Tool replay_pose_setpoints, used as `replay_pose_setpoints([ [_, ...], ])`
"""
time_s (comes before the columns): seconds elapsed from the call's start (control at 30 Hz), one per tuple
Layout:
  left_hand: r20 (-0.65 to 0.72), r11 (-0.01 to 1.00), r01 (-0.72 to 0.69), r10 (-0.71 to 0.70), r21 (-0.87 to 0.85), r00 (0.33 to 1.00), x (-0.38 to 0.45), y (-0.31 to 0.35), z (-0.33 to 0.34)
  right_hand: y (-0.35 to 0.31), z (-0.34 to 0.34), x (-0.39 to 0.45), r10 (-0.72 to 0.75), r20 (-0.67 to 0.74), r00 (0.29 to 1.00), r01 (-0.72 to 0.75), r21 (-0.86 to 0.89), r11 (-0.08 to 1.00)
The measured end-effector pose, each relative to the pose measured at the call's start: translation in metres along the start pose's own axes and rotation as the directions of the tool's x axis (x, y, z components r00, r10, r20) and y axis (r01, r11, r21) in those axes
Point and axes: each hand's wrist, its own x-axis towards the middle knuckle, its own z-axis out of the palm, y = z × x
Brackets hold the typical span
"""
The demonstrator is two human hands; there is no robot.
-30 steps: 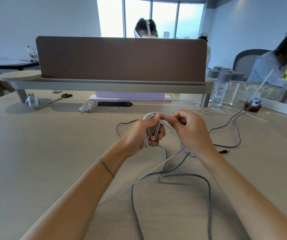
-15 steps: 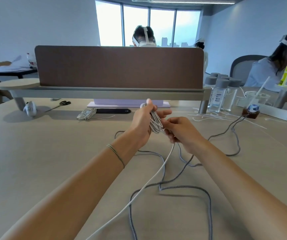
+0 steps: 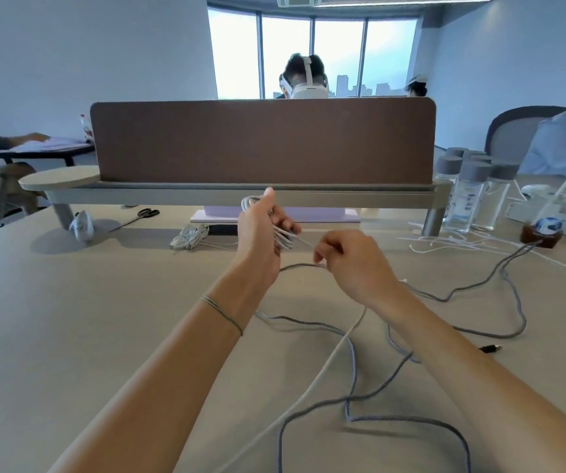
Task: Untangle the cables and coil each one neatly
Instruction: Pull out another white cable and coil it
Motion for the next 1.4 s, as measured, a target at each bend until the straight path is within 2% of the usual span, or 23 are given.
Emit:
replay_pose_setpoints([
  [0.03,-0.010,1.000,0.017,-0.017,-0.003,1.000,0.000,0.001,-0.001,0.002,-0.002,0.002,-0.125,-0.086,0.988,0.100,-0.245,0.964],
  [0.07,-0.016,0.999,0.030,-0.030,-0.013,0.999,0.000,0.003,0.000,0.001,-0.004,0.003,-0.213,-0.129,0.968,0.153,-0.369,0.917],
  [0.1,-0.021,0.999,0.026,-0.027,-0.022,0.999,0.001,0.006,0.001,0.000,-0.006,0.004,-0.239,-0.133,0.962,0.175,-0.373,0.911],
  [0.13,-0.031,1.000,0.004,-0.004,-0.019,1.000,0.002,0.010,0.001,0.001,-0.009,0.006,-0.203,-0.097,0.974,0.168,-0.287,0.943],
  [0.2,-0.067,0.998,-0.070,0.070,0.009,0.995,0.008,0.017,-0.003,0.002,-0.016,0.007,-0.039,0.072,0.997,0.038,0.011,0.999],
  [0.23,-0.089,0.994,-0.108,0.110,0.031,0.990,0.011,0.019,-0.007,0.001,-0.019,0.005,0.020,0.171,0.985,-0.047,0.152,0.987],
  [0.3,-0.127,0.977,-0.175,0.189,0.119,0.974,0.014,0.018,-0.014,-0.005,-0.021,-0.002,0.047,0.311,0.949,-0.136,0.272,0.953],
  [0.47,-0.121,0.836,-0.313,0.405,0.451,0.906,0.014,-0.003,-0.029,-0.042,-0.012,-0.028,-0.069,0.447,0.892,0.072,0.012,0.997],
  [0.6,-0.092,0.729,-0.284,0.428,0.623,0.899,0.018,-0.005,-0.038,-0.056,-0.017,-0.043,-0.055,0.505,0.861,0.115,-0.089,0.989],
  [0.67,-0.035,0.686,-0.321,0.451,0.653,0.892,0.015,-0.006,-0.037,-0.059,-0.021,-0.046,-0.067,0.497,0.865,0.135,-0.103,0.986],
  [0.73,0.103,0.549,-0.382,0.471,0.744,0.876,0.013,-0.010,-0.039,-0.062,-0.025,-0.044,-0.076,0.462,0.883,0.147,-0.119,0.982],
  [0.77,0.194,0.483,-0.395,0.414,0.781,0.889,0.014,-0.013,-0.041,-0.063,-0.029,-0.043,-0.079,0.441,0.894,0.150,-0.129,0.980],
  [0.8,0.282,0.459,-0.395,0.297,0.795,0.912,0.015,-0.016,-0.041,-0.062,-0.032,-0.039,-0.084,0.414,0.906,0.150,-0.130,0.980],
  [0.83,0.352,0.484,-0.376,0.142,0.790,0.925,0.015,-0.020,-0.040,-0.061,-0.037,-0.035,-0.091,0.376,0.922,0.147,-0.122,0.982],
  [0.9,0.438,0.502,-0.303,-0.174,0.810,0.882,0.013,-0.025,-0.035,-0.054,-0.047,-0.025,-0.097,0.276,0.956,0.134,-0.119,0.984],
  [0.97,0.449,0.445,-0.273,-0.359,0.853,0.818,0.005,-0.025,-0.029,-0.041,-0.052,-0.016,-0.088,0.156,0.984,0.111,-0.144,0.983],
  [1.1,0.468,0.446,-0.246,-0.504,0.861,0.726,-0.006,-0.018,-0.022,-0.013,-0.053,0.001,-0.066,-0.012,0.998,0.064,-0.147,0.987],
  [1.17,0.503,0.459,-0.262,-0.549,0.849,0.668,-0.009,-0.015,-0.021,-0.004,-0.054,0.004,-0.068,-0.004,0.998,0.067,-0.123,0.990],
  [1.23,0.537,0.534,-0.225,-0.549,0.815,0.641,-0.009,-0.014,-0.021,0.000,-0.054,0.006,-0.073,0.054,0.996,0.078,-0.104,0.992],
  [1.3,0.552,0.683,-0.050,-0.542,0.729,0.633,-0.007,-0.012,-0.021,0.003,-0.054,0.007,-0.073,0.086,0.994,0.079,-0.074,0.994],
  [1.4,0.530,0.828,0.199,-0.500,0.524,0.685,-0.004,-0.012,-0.019,0.007,-0.052,0.009,-0.008,0.130,0.991,-0.013,0.164,0.986],
])
